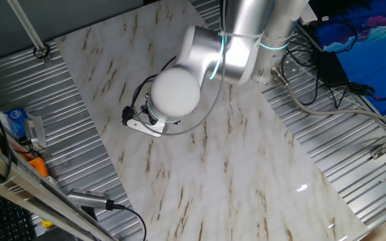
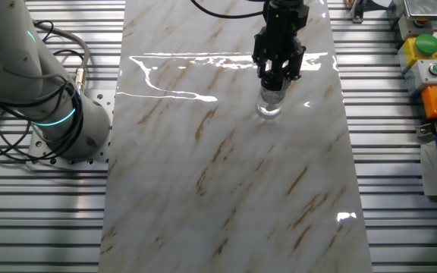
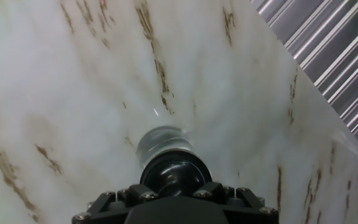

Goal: Unscrew the lid from the jar

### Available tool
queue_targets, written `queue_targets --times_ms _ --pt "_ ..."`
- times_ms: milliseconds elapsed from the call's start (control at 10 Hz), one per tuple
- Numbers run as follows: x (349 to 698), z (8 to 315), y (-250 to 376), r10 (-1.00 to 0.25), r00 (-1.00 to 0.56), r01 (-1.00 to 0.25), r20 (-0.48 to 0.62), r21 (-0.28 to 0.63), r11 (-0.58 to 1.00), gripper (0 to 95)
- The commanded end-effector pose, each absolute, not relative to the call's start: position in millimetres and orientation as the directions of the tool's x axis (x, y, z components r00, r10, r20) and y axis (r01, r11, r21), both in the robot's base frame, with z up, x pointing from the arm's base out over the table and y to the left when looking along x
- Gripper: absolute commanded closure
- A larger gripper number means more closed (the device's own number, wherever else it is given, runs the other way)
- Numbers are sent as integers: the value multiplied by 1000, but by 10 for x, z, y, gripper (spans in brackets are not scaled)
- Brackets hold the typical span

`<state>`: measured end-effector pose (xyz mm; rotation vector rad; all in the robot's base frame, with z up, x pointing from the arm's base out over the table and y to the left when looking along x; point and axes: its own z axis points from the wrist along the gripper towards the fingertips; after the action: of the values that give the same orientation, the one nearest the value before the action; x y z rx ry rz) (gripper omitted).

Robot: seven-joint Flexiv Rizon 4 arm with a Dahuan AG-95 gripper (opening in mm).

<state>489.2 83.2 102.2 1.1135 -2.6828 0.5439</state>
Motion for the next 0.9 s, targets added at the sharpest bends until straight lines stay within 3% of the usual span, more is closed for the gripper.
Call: queue_targets --times_ms 100,900 --pt "4887 1023 829 -653 -694 -719 302 -259 644 190" --pt "4886 1026 831 -684 -684 -730 253 -233 643 190"
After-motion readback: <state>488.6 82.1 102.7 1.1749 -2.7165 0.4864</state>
